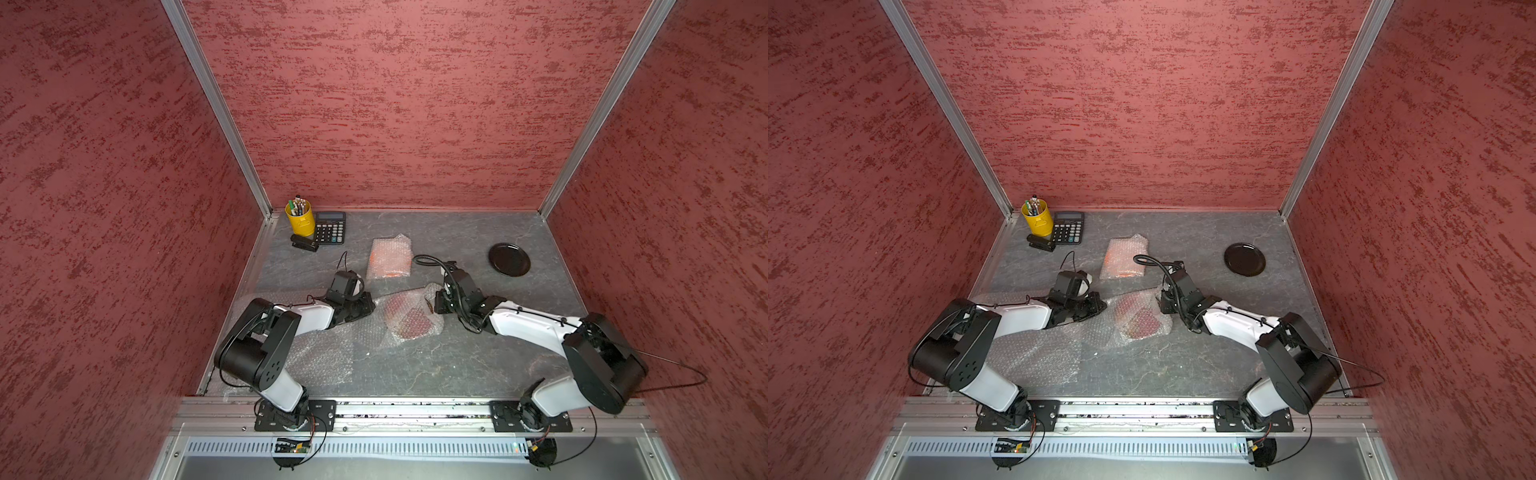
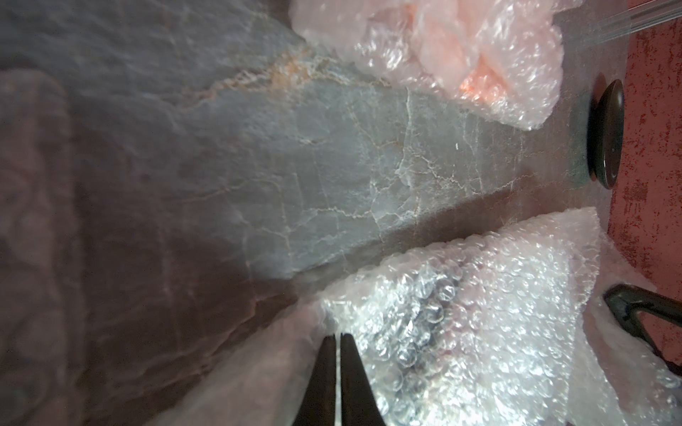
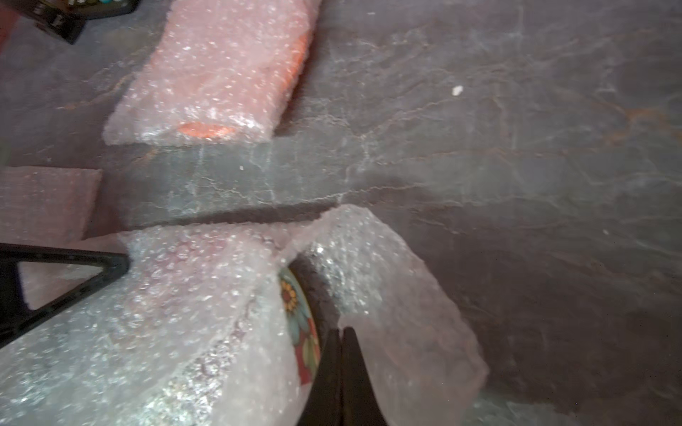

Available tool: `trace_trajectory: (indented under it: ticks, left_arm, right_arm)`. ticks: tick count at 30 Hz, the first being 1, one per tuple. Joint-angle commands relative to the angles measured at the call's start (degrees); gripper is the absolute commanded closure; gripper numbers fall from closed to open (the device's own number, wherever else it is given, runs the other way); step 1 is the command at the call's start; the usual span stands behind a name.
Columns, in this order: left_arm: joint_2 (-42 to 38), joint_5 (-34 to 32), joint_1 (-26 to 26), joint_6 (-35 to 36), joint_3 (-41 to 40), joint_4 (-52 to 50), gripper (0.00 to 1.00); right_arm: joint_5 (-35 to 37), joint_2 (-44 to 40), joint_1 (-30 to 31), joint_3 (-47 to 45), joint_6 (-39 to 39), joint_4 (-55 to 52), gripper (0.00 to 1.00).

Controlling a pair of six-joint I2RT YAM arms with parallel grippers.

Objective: Unpack dinner plates from bubble wrap
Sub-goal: Unwrap the bubble wrap at the center of the board.

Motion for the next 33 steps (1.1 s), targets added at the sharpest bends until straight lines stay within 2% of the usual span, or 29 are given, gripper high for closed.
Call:
trace_trajectory:
  ticks: [1, 11, 13, 16, 20, 25, 27, 30, 33]
  left_arm:
    - [0.5, -1.6, -0.5, 1.1, -1.1, -6.4, 0.92]
    - [0.6, -1.9, -0.6, 1.1, -1.1, -6.6, 0.92]
    - [0.6, -1.9, -0.6, 1.2, -1.1, -6.6, 0.92]
    - [0.7, -1.9, -0.6, 1.2, -1.1, -6.6, 0.92]
    - [0.6, -1.9, -0.6, 1.1, -1.1, -6.7, 0.92]
    - [0.5, -2.0, -0.7, 1.2, -1.1, -6.9, 0.92]
    - [0.4, -2.0, -0.7, 1.2, -1.0, -7.0, 0.92]
    - [0.3, -2.0, -0.7, 1.2, -1.1, -7.1, 0.92]
    - [0.3, -2.1, -0.7, 1.2, -1.0, -7.1, 0.92]
  right_arm:
    - [6.5, -1.1, -0.7, -0.8, 2.8, -2.7, 0.99]
    - [13.6, 1.2, -1.0, -0.3, 5.6, -7.1, 0.92]
    - [15.1, 1.0, -1.0, 0.0, 6.1, -7.8, 0.84]
    - [16.9, -0.5, -1.0, -0.2, 6.6, -8.2, 0.65]
    - [20.9, -4.4, -1.0, -0.5, 8.0, -8.8, 0.57]
    - [23.4, -10.7, -1.0, -1.2, 7.5, -7.3, 0.54]
    - [23.1, -13.1, -1.0, -1.4, 6.3, -6.1, 0.53]
    - [17.4, -16.4, -1.0, -2.2, 1.8, -2.0, 0.52]
    - [5.0, -18.7, -1.0, -3.3, -4.1, 3.3, 0.51]
